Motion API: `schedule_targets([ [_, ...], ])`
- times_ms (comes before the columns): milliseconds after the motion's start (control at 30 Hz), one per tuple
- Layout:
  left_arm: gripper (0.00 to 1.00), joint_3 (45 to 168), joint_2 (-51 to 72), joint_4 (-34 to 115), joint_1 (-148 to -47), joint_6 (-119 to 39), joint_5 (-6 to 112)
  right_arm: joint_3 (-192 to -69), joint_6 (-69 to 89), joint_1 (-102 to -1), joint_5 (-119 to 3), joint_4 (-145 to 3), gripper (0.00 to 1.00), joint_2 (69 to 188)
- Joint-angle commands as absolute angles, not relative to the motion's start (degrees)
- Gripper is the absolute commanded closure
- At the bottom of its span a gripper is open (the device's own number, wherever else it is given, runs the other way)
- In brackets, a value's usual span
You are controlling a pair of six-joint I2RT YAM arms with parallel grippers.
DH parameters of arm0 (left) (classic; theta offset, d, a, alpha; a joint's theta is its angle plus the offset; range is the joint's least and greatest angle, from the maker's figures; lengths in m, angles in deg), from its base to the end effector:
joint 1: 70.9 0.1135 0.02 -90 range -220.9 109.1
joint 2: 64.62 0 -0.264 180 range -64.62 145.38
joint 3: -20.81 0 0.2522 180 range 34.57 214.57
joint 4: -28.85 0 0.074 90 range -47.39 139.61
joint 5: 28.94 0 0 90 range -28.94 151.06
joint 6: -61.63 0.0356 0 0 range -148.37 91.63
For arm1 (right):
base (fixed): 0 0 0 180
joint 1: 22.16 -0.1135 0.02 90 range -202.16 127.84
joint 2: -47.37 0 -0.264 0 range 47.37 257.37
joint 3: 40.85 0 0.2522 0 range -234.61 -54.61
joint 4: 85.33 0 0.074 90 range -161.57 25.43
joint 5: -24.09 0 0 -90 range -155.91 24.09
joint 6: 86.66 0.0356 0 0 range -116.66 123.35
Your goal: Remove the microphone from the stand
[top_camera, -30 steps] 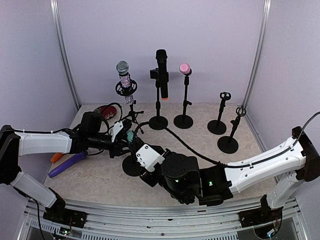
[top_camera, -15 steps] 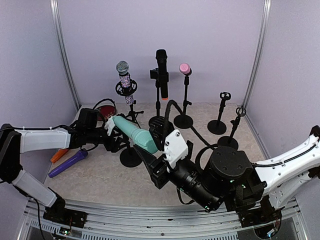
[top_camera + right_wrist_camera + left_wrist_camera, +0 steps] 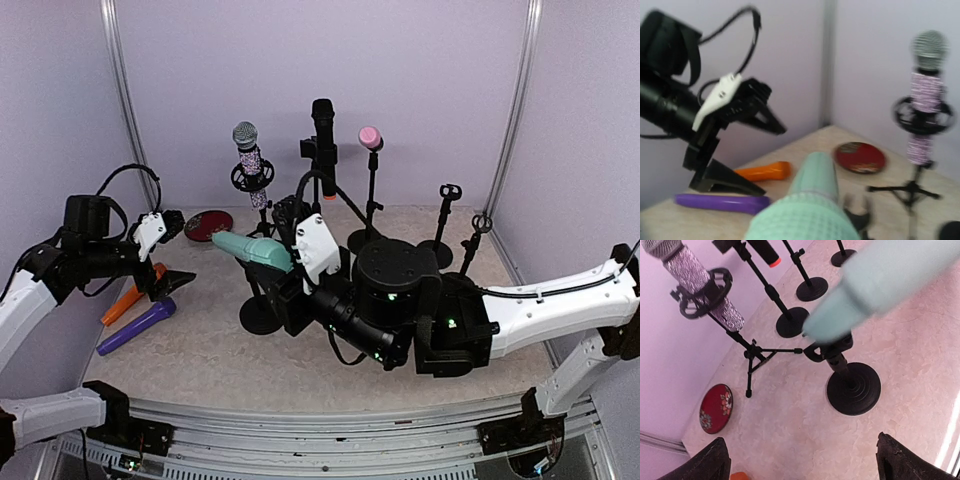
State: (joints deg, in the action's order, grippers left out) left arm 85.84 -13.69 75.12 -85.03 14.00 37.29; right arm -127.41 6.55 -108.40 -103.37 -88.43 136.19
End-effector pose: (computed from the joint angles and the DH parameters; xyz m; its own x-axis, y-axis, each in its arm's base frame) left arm 0.1792 -0.0599 0.3232 -0.0079 0.6380 -0.7700 0.7575 0.5065 0.4119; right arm 0.0458 0.3666 0.3690 -0.0412 0.0515 -0.9978 -0.7511 0.6570 0.0649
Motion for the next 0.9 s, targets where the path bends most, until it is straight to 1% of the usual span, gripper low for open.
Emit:
schedule_targets([
  [0,0.02,92.43,-18.27,86.6,-85.93,23.24,34.22,-134.27,11.22,-106.25,-91.1,-85.56,1.0,141.13],
  [167,0.1,94.54,-21.14,85.88,-91.33,23.91,35.74,-142.63,11.59,-104.56,-84.46,-84.18,1.0,148.09],
  [200,0.12,94.37,-21.66,85.96,-92.21,24.45,35.9,-144.21,11.33,-104.36,-83.74,-83.61,1.0,149.5],
  [333,0.31,93.5,-22.77,88.14,-95.33,26.47,36.42,-149.38,10.46,-103.63,-81.24,-82.58,1.0,153.42],
  [467,0.4,93.12,-22.36,89.99,-96.87,28.26,37.55,-151.97,10.9,-102.58,-79.11,-82.74,1.0,155.46],
  [533,0.46,92.6,-22.47,89.09,-96.89,28.68,38.68,-152.61,11.63,-102.17,-78.25,-83.1,1.0,156.32],
  [633,0.6,91.36,-22.97,87.43,-96.9,29.36,39.66,-152.79,12.91,-101.82,-76.57,-84.17,1.0,157.0],
  [667,0.66,90.93,-23.15,86.76,-96.86,29.27,39.95,-152.85,13.19,-101.66,-75.95,-84.25,0.98,157.13],
  [700,0.72,90.57,-23.22,86.08,-96.85,28.98,40.44,-152.87,13.45,-101.54,-75.37,-84.07,0.89,157.21],
  [733,0.76,90.3,-23.26,85.57,-96.89,28.54,40.89,-152.74,13.7,-101.39,-75.04,-83.74,0.74,157.05],
  [767,0.78,90.14,-23.23,85.24,-96.87,28.21,41.33,-152.4,13.84,-101.17,-74.96,-83.31,0.59,156.7],
  [800,0.79,90.02,-23.24,85.16,-96.88,27.9,41.77,-151.4,14.03,-100.84,-74.94,-83.02,0.47,156.03],
  [833,0.79,89.95,-23.11,85.15,-96.86,27.46,42.03,-150.16,14.25,-100.4,-75.02,-82.84,0.37,155.25],
  [867,0.79,89.94,-23.01,85.27,-96.83,26.84,42.35,-148.8,14.55,-99.92,-75.31,-83.04,0.3,154.12],
])
